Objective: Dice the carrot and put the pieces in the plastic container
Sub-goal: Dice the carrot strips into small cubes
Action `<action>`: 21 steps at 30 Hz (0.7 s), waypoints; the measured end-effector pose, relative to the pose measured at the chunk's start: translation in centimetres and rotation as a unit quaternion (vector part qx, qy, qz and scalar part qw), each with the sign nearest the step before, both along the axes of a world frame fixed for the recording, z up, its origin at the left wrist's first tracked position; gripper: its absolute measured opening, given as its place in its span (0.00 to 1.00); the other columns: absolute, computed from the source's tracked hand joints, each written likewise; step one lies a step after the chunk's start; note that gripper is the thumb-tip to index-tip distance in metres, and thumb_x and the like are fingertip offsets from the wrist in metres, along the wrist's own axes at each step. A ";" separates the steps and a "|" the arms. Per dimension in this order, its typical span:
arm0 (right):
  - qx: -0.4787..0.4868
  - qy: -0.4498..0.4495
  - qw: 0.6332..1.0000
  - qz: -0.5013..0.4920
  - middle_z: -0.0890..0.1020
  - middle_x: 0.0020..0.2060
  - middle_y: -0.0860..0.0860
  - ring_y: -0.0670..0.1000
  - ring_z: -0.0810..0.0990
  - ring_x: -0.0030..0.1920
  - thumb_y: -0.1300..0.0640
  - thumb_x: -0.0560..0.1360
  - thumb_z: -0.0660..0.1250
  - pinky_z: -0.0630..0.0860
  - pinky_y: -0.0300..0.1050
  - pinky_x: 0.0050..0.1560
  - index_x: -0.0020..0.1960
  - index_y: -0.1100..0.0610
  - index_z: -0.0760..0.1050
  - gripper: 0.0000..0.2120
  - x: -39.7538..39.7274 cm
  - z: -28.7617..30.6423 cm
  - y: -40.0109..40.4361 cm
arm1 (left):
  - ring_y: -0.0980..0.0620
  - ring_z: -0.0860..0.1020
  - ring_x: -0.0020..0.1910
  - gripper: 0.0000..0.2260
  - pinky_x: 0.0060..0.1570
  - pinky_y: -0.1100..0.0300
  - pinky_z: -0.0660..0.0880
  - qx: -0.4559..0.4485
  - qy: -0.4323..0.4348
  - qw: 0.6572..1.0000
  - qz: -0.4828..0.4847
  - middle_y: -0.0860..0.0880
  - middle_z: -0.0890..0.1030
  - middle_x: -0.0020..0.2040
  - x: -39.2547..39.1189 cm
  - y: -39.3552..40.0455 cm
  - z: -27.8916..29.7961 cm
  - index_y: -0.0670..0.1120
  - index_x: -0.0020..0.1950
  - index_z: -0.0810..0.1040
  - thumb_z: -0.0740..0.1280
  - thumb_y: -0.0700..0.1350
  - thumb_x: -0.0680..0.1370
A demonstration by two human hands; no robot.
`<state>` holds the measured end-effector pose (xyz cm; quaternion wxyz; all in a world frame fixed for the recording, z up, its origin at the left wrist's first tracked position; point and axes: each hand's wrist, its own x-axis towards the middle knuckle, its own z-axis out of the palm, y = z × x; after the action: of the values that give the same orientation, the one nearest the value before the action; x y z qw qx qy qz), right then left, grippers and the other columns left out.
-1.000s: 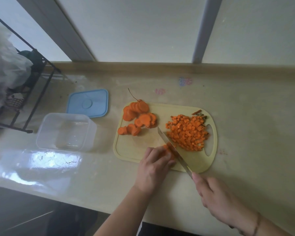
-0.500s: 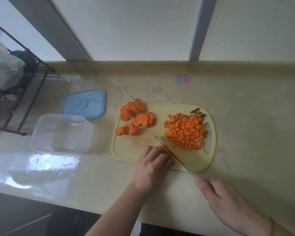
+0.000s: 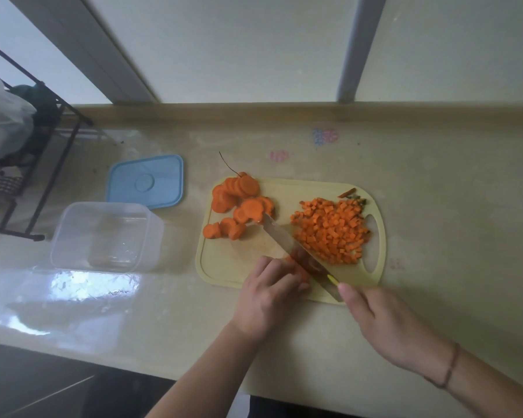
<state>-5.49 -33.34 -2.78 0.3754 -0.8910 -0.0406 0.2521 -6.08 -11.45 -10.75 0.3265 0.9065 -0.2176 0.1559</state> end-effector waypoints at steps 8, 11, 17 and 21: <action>0.012 0.011 1.000 -0.007 0.75 0.27 0.56 0.48 0.72 0.26 0.33 0.76 0.48 0.69 0.45 0.35 0.32 0.60 0.66 0.32 -1.0 0.8 -0.9 | 0.43 0.78 0.47 0.05 0.48 0.53 0.77 0.016 -0.018 1.000 0.010 0.42 0.81 0.51 -0.5 -0.2 0.3 0.39 0.49 0.85 0.76 0.39 0.77; 0.015 0.020 1.000 0.006 0.73 0.24 0.50 0.47 0.71 0.27 0.34 0.74 0.49 0.68 0.46 0.36 0.32 0.59 0.66 0.29 -1.5 1.5 -1.0 | 0.43 0.77 0.46 0.03 0.47 0.52 0.77 0.010 -0.020 0.999 0.029 0.44 0.81 0.52 -0.7 -0.5 0.4 0.40 0.48 0.85 0.76 0.38 0.76; -0.004 0.000 1.000 0.019 0.70 0.25 0.49 0.43 0.66 0.27 0.28 0.72 0.46 0.66 0.42 0.33 0.36 0.56 0.65 0.31 -1.4 0.7 -1.8 | 0.45 0.77 0.46 0.03 0.47 0.56 0.77 -0.017 -0.008 0.995 0.101 0.44 0.82 0.50 -1.3 -2.2 0.4 0.41 0.46 0.85 0.78 0.37 0.74; -0.002 -0.007 0.999 0.039 0.70 0.27 0.53 0.42 0.66 0.28 0.27 0.72 0.45 0.66 0.44 0.34 0.39 0.53 0.65 0.29 -1.3 0.6 -2.1 | 0.45 0.77 0.46 0.02 0.47 0.54 0.77 -0.012 -0.001 0.997 0.079 0.45 0.82 0.50 -1.1 -1.7 0.5 0.41 0.47 0.85 0.76 0.37 0.76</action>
<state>-6.81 -35.44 -2.19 0.3638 -0.8910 -0.0770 0.2606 -7.18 -13.18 -10.25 0.3238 0.9168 -0.1439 0.1842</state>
